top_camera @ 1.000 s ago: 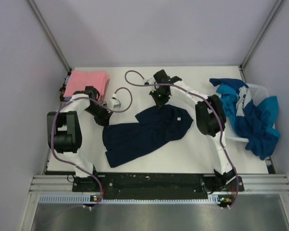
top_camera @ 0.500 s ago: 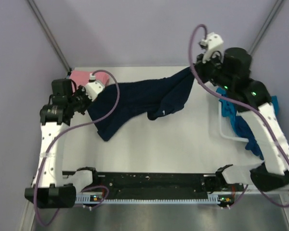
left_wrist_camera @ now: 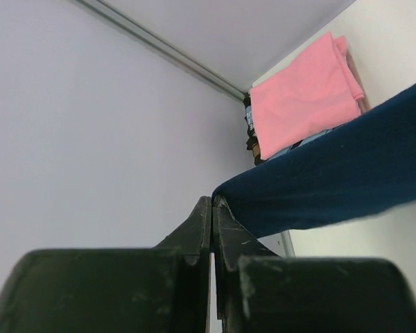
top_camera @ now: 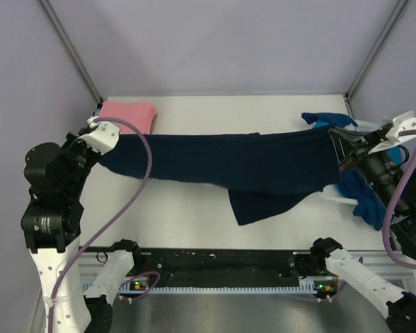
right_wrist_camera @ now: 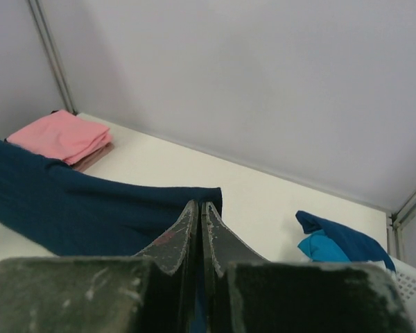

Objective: Fold and stack the t-shirts

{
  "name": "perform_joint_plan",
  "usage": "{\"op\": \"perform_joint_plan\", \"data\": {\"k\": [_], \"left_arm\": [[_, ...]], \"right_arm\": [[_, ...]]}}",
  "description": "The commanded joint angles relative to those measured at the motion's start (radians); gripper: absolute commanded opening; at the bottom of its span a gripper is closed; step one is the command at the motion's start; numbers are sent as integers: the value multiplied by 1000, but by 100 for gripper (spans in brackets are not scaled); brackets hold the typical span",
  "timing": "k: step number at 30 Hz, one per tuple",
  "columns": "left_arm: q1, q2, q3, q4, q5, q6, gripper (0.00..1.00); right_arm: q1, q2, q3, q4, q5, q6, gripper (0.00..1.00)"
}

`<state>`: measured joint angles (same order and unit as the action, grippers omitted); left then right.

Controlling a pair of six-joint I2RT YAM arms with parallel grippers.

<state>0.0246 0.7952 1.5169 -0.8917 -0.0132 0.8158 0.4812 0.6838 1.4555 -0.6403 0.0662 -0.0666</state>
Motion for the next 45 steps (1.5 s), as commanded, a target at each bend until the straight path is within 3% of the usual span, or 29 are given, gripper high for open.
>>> {"op": "perform_joint_plan", "data": {"k": [1, 7, 12, 17, 22, 27, 34, 40, 45], "left_arm": [[3, 9, 14, 43, -82, 11, 0], [3, 47, -12, 105, -56, -7, 0], [3, 166, -40, 247, -59, -23, 0], [3, 364, 81, 387, -117, -84, 0], [3, 484, 235, 404, -125, -132, 0], [3, 458, 267, 384, -94, -150, 0], [3, 247, 214, 281, -16, -123, 0], [3, 59, 169, 177, -16, -64, 0], [3, -17, 169, 137, -21, -49, 0]], "right_arm": [[-4, -23, -23, 50, 63, -7, 0], [-4, 89, -6, 60, 89, -48, 0], [-27, 328, 92, 137, 147, -142, 0], [-240, 604, 301, 215, -5, -20, 0], [-273, 714, 454, 223, -49, -5, 0], [-273, 643, 473, 222, -94, -21, 0], [-274, 371, 370, 220, -201, 4, 0], [-273, 163, 315, 185, -419, 24, 0], [-273, 69, 315, 142, -428, 22, 0]]}}
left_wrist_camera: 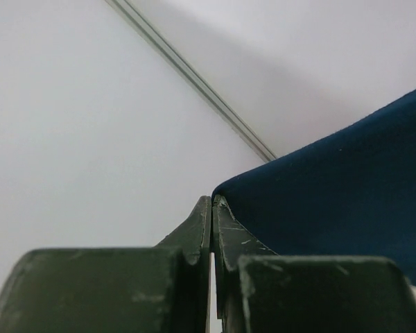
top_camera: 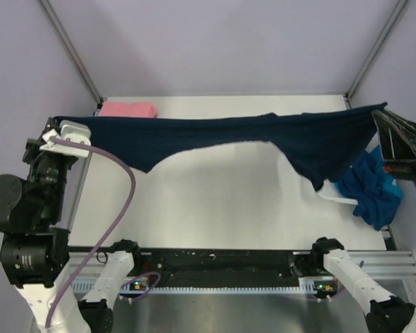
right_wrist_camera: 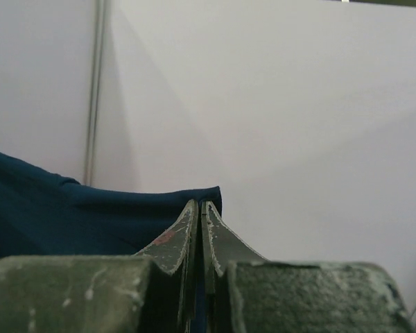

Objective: Fold and stack the t-shirts

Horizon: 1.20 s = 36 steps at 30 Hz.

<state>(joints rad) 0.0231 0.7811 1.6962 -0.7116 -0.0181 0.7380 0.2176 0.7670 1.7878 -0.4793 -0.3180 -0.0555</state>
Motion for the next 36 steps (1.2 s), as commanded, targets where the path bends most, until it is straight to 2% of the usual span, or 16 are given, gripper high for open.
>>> {"op": "perform_joint_plan", "data": {"k": [1, 7, 10, 15, 19, 22, 27, 32, 33, 35, 36], "left_arm": [[5, -6, -13, -45, -16, 31, 0], [5, 17, -101, 6, 3, 23, 0], [6, 49, -209, 60, 50, 2, 0], [3, 170, -443, 213, 118, -29, 0], [1, 366, -512, 366, 119, -43, 0], [-9, 534, -498, 478, 124, -71, 0], [-57, 740, -446, 650, 75, -91, 0], [-90, 849, -394, 704, 27, -72, 0], [-100, 866, -383, 702, -23, -62, 0], [-123, 908, -360, 744, -84, -45, 0], [-133, 938, -342, 751, -127, -40, 10]], "right_arm": [[-11, -24, -24, -21, -38, 10, 0], [-9, 29, -143, -21, -36, -30, 0], [-9, 95, -292, 22, -20, -96, 0], [-9, 190, -597, 322, -41, -188, 0], [-11, 368, -718, 571, -36, -271, 0], [-9, 570, -685, 613, -10, -339, 0], [-11, 859, -472, 518, 157, -382, 0], [-12, 1001, -357, 516, 305, -460, 0], [-12, 1023, -334, 510, 341, -468, 0], [-11, 1067, -285, 510, 404, -468, 7], [-11, 1086, -245, 501, 430, -462, 16]]}}
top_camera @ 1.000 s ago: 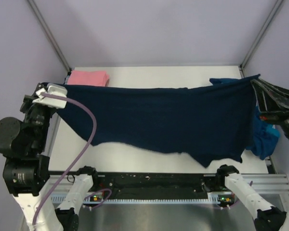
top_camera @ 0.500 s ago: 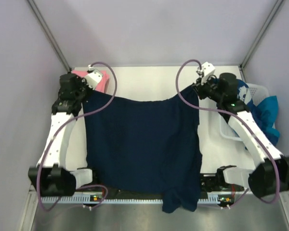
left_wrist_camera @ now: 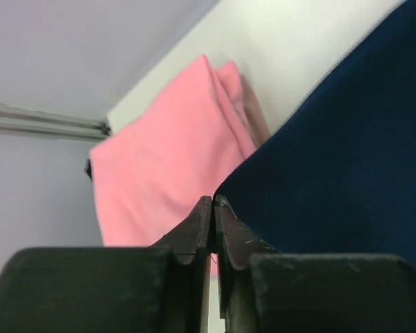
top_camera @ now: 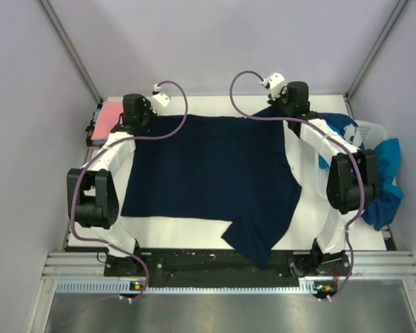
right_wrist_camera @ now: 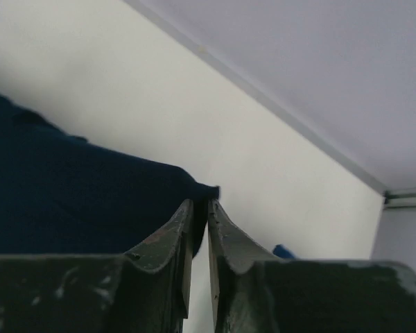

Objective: Fold and stack the t-shirts

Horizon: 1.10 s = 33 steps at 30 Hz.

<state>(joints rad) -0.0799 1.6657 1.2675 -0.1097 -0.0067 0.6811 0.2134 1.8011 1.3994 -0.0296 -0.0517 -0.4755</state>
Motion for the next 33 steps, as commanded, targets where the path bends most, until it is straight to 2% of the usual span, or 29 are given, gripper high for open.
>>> {"op": "perform_joint_plan", "data": {"k": [1, 2, 3, 4, 6, 9, 11, 15, 19, 22, 24, 27, 30, 33], "left_arm": [[-40, 80, 110, 156, -179, 21, 24], [-47, 100, 136, 147, -218, 21, 40], [-53, 117, 176, 124, -249, 20, 53], [-57, 132, 222, 66, -268, 12, 61], [-60, 137, 300, -28, -271, -9, 69], [-60, 59, 281, -71, -251, -12, 77], [-60, -28, 233, -103, -187, 0, 79], [-60, -246, 80, -295, 75, 98, 77], [-60, -505, -161, -532, 279, 317, 66], [-43, -628, -325, -695, 339, 505, 66], [-24, -641, -396, -777, 343, 569, 67], [23, -647, -537, -748, 298, 656, 69], [61, -640, -641, -697, 248, 741, 70], [74, -623, -713, -619, 208, 778, 71]], "right_arm": [[-6, 70, 182, 36, 185, -34, 37], [-8, 90, 222, -24, 202, -20, 61], [-6, 113, 283, -92, 219, -5, 71], [-6, 135, 347, -166, 252, 23, 77], [-8, 145, 429, -266, 323, 118, 80], [-2, 52, 415, -372, 357, 211, 87], [14, -61, 333, -424, 336, 276, 88], [101, -354, 8, -441, 111, 301, 88], [317, -673, -332, -431, -68, 134, 86], [454, -912, -550, -426, -242, -27, 85], [527, -997, -643, -449, -336, -96, 85], [615, -1062, -689, -556, -333, -133, 82], [757, -1037, -708, -716, -336, -271, 76], [935, -978, -750, -757, -255, -314, 75]]}}
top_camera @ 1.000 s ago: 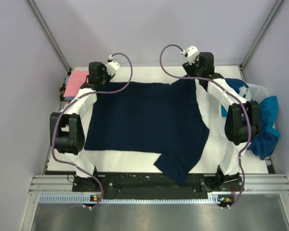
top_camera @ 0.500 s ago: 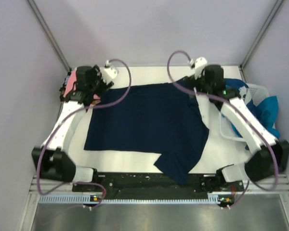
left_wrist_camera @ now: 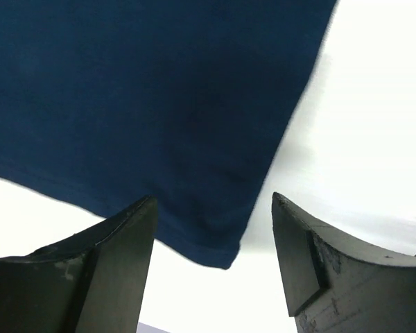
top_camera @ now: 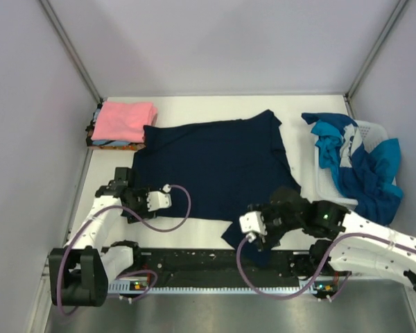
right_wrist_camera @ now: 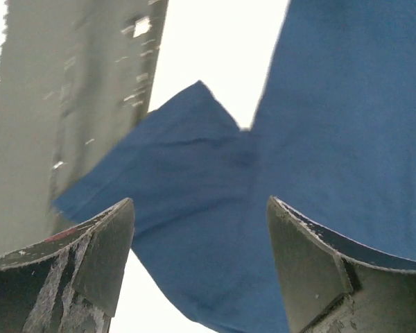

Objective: Fold and stack the t-shirts

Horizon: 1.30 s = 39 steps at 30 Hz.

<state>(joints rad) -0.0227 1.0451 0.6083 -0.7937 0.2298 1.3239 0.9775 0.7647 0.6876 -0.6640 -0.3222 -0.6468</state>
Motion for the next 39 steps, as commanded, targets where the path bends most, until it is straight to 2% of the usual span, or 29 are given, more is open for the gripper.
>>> {"op": "perform_joint_plan", "data": {"k": [1, 4, 8, 13, 15, 17, 20, 24, 28, 31, 34, 39], "left_arm": [[17, 6, -76, 108, -44, 127, 72], [42, 47, -107, 238, -75, 89, 72], [76, 113, -107, 306, -96, 84, 72], [87, 185, -93, 306, -89, 83, 67], [87, 200, -81, 285, -76, 66, 53], [86, 199, -71, 266, -75, 45, 31], [86, 155, -61, 216, -70, 23, 1], [87, 67, -68, 163, -53, 26, 0], [87, -8, -76, 102, -32, 41, 0], [86, -52, -62, 41, -18, 54, 0], [86, -76, -21, -53, 12, 55, 0], [84, -83, 13, -147, 40, 66, 0]], "right_arm": [[215, 85, -52, -132, 28, -152, 75], [286, 157, -66, -178, 22, -171, 75], [320, 192, -115, -177, -21, -241, 75], [366, 186, -184, -27, 9, -240, 72], [377, 189, -220, 93, 5, -199, 63], [388, 200, -238, 159, -5, -174, 49], [392, 240, -229, 167, 32, -160, 34], [394, 271, -208, 133, 78, -154, 17], [394, 213, -184, -1, 152, -183, 0], [392, 138, -168, -84, 144, -209, 0], [392, 58, -93, -242, 155, -197, 0], [382, -68, 82, -463, 277, -133, 0]]}}
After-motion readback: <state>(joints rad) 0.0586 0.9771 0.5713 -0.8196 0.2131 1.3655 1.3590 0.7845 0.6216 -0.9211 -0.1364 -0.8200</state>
